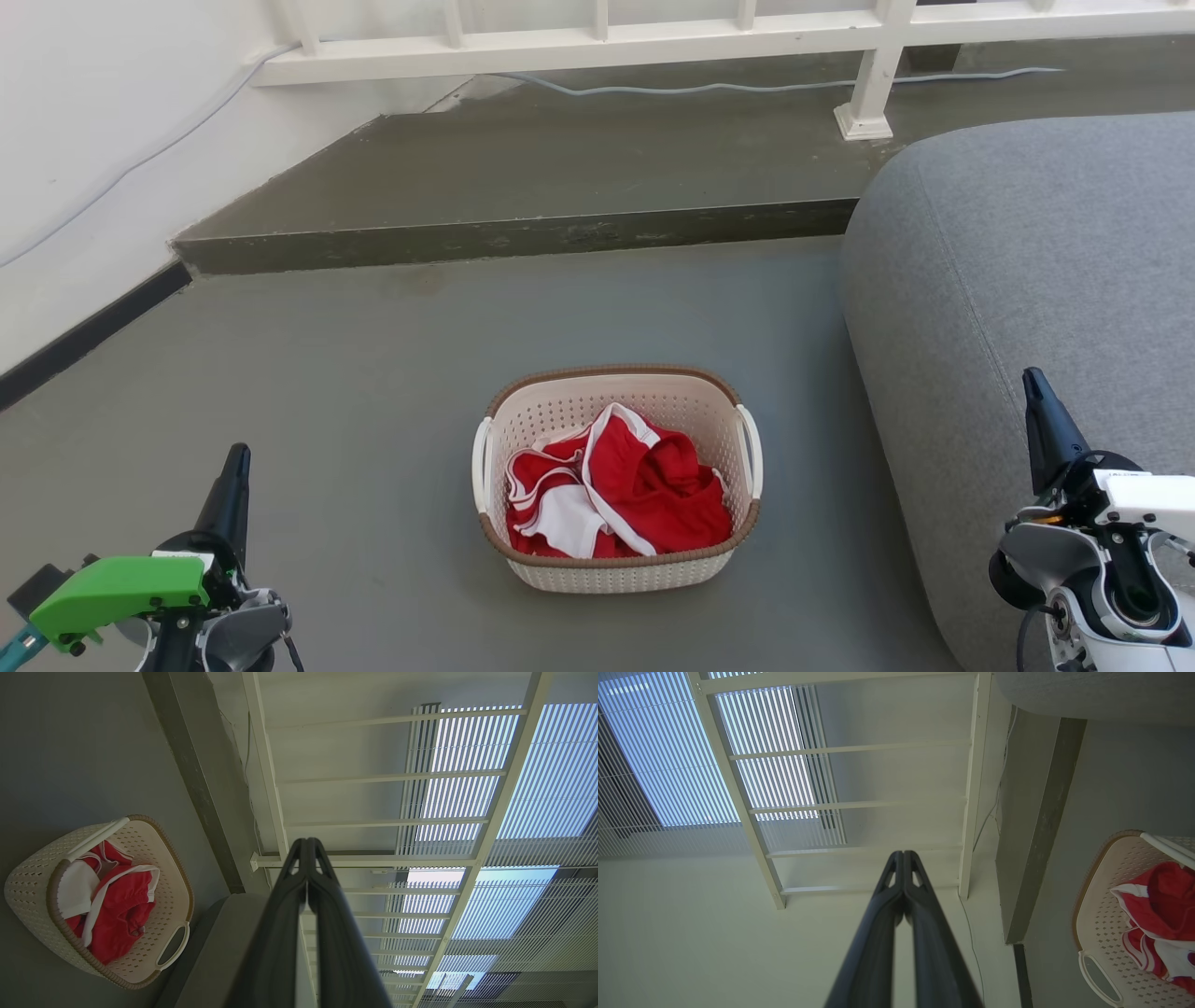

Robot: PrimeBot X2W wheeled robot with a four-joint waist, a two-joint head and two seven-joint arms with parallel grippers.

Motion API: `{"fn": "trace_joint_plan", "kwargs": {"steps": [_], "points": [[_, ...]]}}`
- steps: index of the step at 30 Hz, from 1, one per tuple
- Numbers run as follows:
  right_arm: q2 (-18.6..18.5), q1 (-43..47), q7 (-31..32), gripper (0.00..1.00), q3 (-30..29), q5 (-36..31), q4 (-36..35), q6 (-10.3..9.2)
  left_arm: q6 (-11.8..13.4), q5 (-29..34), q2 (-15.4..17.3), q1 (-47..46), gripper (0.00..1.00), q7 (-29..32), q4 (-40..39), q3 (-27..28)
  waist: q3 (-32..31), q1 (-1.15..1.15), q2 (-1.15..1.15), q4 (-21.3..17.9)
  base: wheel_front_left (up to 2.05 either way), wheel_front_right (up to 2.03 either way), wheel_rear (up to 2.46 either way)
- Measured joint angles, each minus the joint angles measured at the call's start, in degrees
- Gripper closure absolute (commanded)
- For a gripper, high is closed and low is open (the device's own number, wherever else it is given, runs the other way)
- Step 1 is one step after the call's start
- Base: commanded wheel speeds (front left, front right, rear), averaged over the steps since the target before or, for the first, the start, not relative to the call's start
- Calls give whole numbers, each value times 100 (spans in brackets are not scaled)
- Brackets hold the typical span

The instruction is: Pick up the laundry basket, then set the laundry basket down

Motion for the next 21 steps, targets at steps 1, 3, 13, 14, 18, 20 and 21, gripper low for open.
{"fn": "trace_joint_plan", "kwargs": {"steps": [1,3,13,14,18,20,21], "points": [[0,0,0,100,0,0,0,0,0,0,0,0,100,0,0,0,0,0,0,0,0,0,0],[0,0,0,100,-1,0,0,0,0,0,0,0,100,0,0,1,0,0,0,0,0,0,0],[2,0,0,100,-8,-1,0,0,0,0,-1,0,100,0,0,2,0,0,0,0,0,0,0],[2,0,0,100,-9,-1,0,0,0,0,-1,0,100,0,0,2,0,0,0,0,0,0,0],[3,0,0,100,-10,-1,0,0,0,0,-1,0,100,0,0,3,0,0,0,0,0,0,0],[18,15,-1,100,-9,1,32,-13,2,0,-10,4,100,-7,45,0,0,0,0,0,0,0,0],[48,54,-1,0,-5,1,91,-23,5,-1,-30,27,0,-7,103,-5,0,0,0,0,0,0,0]]}}
